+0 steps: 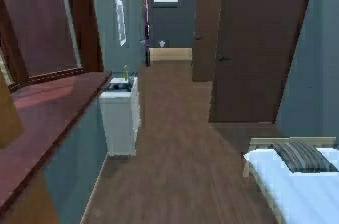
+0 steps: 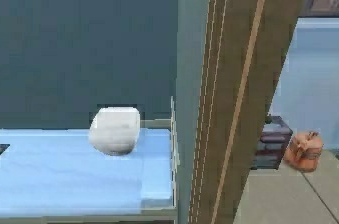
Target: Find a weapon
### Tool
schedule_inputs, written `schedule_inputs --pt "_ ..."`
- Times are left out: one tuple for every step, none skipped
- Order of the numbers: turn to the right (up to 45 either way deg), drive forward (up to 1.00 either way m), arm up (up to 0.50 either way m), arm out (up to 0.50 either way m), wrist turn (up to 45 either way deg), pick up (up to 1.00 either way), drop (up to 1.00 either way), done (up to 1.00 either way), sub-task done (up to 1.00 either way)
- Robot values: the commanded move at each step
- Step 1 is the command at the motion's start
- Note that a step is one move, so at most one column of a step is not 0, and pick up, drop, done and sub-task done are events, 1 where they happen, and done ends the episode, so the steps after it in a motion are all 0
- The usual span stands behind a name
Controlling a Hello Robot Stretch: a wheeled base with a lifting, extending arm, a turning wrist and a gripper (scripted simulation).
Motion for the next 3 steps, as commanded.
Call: schedule_inputs --pt "0.0 1.0 0.0 0.0 0.0 0.0 0.0 0.0 0.0" --pt "3.0 0.0 0.0 0.0 0.0 0.0 0.0 0.0 0.0" --pt "0.0 1.0 0.0 0.0 0.0 0.0 0.0 0.0 0.0"
